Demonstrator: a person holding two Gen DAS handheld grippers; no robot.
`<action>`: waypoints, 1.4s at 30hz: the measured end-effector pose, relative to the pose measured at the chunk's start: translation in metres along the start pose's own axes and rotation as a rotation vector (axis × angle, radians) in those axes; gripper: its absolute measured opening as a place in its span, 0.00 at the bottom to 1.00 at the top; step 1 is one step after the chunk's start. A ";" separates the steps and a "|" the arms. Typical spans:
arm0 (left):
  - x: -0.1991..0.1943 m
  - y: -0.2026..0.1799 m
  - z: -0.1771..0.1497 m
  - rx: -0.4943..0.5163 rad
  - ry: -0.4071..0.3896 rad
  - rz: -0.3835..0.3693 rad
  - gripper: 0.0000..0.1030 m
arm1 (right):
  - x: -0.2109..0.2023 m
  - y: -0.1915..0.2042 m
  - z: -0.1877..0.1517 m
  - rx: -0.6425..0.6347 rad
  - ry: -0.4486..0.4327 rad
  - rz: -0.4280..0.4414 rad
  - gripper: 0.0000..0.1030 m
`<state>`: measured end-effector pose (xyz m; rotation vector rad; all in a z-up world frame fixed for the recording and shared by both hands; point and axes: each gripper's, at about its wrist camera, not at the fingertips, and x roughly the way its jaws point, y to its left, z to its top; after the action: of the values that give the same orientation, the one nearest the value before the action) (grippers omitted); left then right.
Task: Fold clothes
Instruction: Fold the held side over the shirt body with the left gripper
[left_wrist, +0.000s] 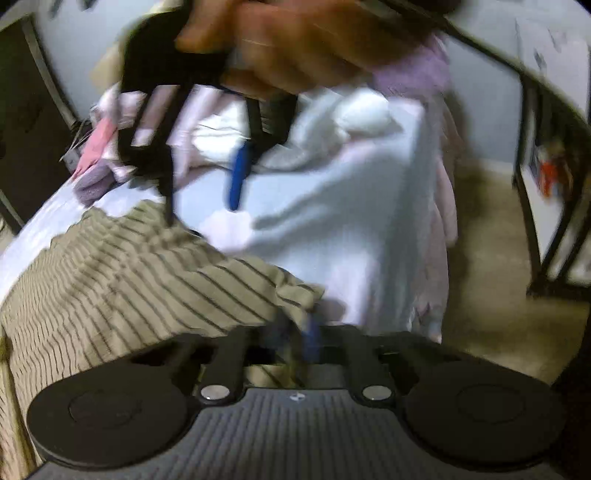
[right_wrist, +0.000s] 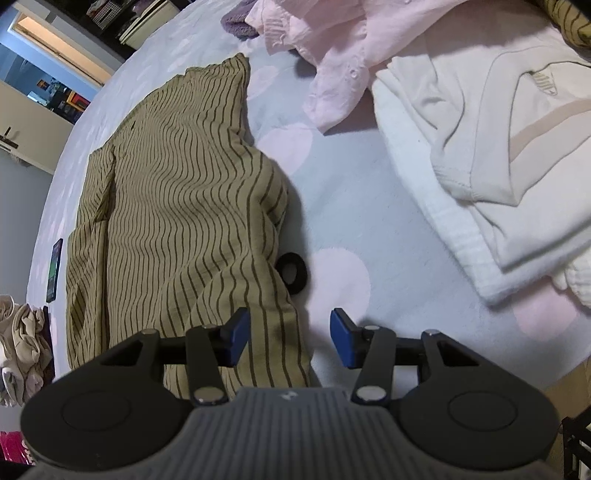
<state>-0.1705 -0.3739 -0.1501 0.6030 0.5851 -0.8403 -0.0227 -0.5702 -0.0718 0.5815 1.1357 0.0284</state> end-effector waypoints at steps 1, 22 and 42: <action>-0.005 0.007 0.000 -0.022 -0.022 -0.006 0.01 | -0.001 0.000 0.001 0.003 -0.005 0.004 0.50; -0.128 0.182 -0.052 -0.818 -0.229 -0.068 0.01 | 0.004 0.051 0.030 0.099 -0.132 0.099 0.53; -0.172 0.203 -0.124 -0.921 -0.251 -0.107 0.01 | 0.076 0.141 0.111 0.027 -0.163 -0.089 0.54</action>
<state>-0.1261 -0.0961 -0.0671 -0.3704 0.6984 -0.6391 0.1435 -0.4733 -0.0406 0.5467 1.0032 -0.1097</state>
